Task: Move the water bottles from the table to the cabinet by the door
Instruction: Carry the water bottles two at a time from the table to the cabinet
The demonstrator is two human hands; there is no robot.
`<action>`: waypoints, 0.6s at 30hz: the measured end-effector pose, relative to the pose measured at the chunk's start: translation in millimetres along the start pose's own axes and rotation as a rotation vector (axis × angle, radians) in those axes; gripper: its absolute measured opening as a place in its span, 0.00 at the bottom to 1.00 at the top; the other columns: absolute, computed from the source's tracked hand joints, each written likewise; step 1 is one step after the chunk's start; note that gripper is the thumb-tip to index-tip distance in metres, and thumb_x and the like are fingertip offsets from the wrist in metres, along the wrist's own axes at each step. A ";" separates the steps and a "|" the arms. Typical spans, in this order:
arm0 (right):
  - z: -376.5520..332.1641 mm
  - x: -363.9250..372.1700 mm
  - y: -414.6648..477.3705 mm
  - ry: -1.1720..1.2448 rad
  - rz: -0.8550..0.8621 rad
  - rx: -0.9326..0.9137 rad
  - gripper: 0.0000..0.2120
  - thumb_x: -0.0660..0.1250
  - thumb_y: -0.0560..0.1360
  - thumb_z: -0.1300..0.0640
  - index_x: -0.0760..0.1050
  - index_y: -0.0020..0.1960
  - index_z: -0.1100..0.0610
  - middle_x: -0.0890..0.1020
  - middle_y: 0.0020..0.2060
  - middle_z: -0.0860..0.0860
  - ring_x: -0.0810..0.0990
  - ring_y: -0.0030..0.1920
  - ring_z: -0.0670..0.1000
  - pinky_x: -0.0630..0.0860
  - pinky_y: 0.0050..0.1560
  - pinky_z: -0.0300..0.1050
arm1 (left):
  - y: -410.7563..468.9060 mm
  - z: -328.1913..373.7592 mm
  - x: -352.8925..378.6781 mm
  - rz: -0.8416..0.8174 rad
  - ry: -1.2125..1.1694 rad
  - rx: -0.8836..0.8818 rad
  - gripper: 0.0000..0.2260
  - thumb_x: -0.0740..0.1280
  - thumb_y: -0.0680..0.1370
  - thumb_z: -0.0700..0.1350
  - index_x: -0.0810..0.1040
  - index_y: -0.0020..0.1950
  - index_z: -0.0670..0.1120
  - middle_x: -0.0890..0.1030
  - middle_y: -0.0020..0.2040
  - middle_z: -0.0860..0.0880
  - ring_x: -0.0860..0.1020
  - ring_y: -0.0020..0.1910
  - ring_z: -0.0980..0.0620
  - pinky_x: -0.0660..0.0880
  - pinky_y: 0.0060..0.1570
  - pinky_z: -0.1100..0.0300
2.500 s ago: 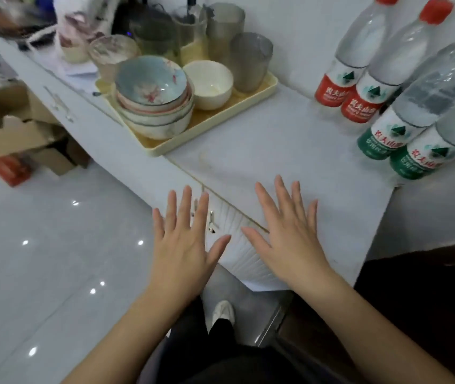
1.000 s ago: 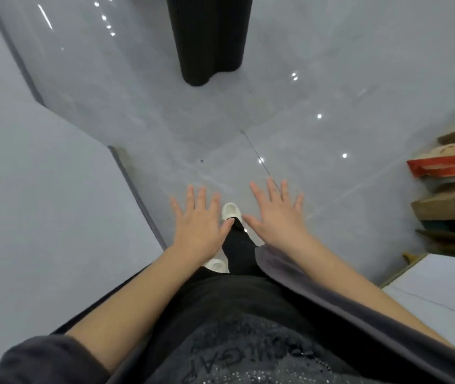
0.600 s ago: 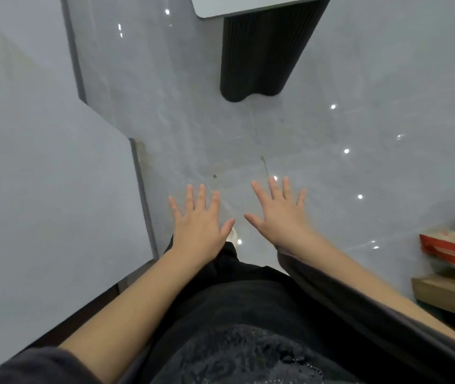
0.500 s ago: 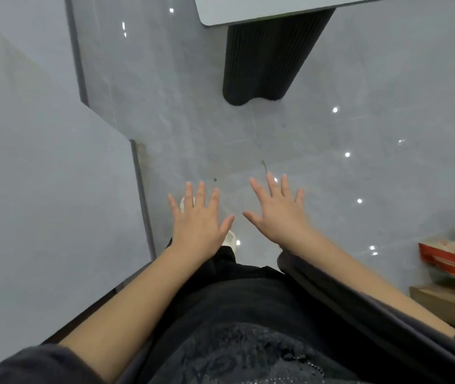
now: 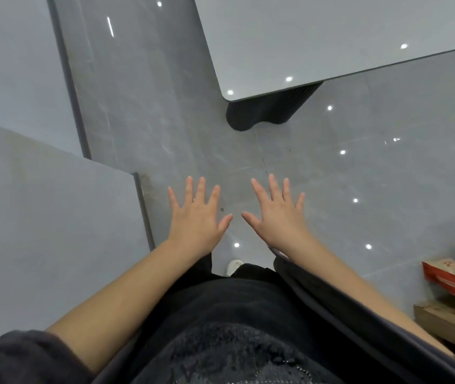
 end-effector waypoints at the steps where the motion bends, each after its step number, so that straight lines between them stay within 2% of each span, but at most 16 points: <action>1: -6.5 -9.9 10.4 0.010 0.009 0.007 0.36 0.52 0.79 0.35 0.40 0.79 0.44 0.40 0.79 0.53 0.37 0.78 0.61 0.41 0.74 0.68 | 10.0 -6.5 -10.9 0.001 0.012 0.021 0.32 0.49 0.80 0.63 0.48 0.80 0.50 0.45 0.80 0.43 0.39 0.78 0.41 0.38 0.71 0.34; 5: -29.9 -50.3 51.4 0.045 0.061 0.033 0.36 0.53 0.79 0.35 0.40 0.79 0.44 0.40 0.79 0.53 0.37 0.78 0.60 0.41 0.73 0.68 | 48.8 -26.8 -47.6 0.008 0.066 0.092 0.32 0.48 0.80 0.63 0.46 0.80 0.49 0.45 0.80 0.43 0.39 0.78 0.41 0.38 0.71 0.34; 12: -70.2 -108.4 115.6 0.079 0.113 0.014 0.36 0.54 0.79 0.36 0.41 0.80 0.45 0.41 0.79 0.54 0.37 0.78 0.61 0.41 0.73 0.69 | 108.1 -64.3 -107.4 0.041 0.077 0.100 0.32 0.47 0.81 0.63 0.46 0.80 0.49 0.44 0.80 0.43 0.39 0.78 0.41 0.40 0.72 0.33; 18: -90.6 -147.2 181.5 0.069 0.085 0.033 0.35 0.52 0.80 0.37 0.39 0.80 0.46 0.40 0.79 0.55 0.38 0.78 0.62 0.42 0.72 0.69 | 178.4 -84.6 -159.9 0.073 0.089 0.139 0.32 0.47 0.81 0.64 0.47 0.80 0.49 0.45 0.80 0.43 0.40 0.78 0.41 0.39 0.72 0.34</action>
Point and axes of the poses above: each hand's wrist, its own y-axis towards the middle knuckle, its own x-axis out of the palm, z = x × y, the point moved 7 cm from there along y, towards the middle knuckle
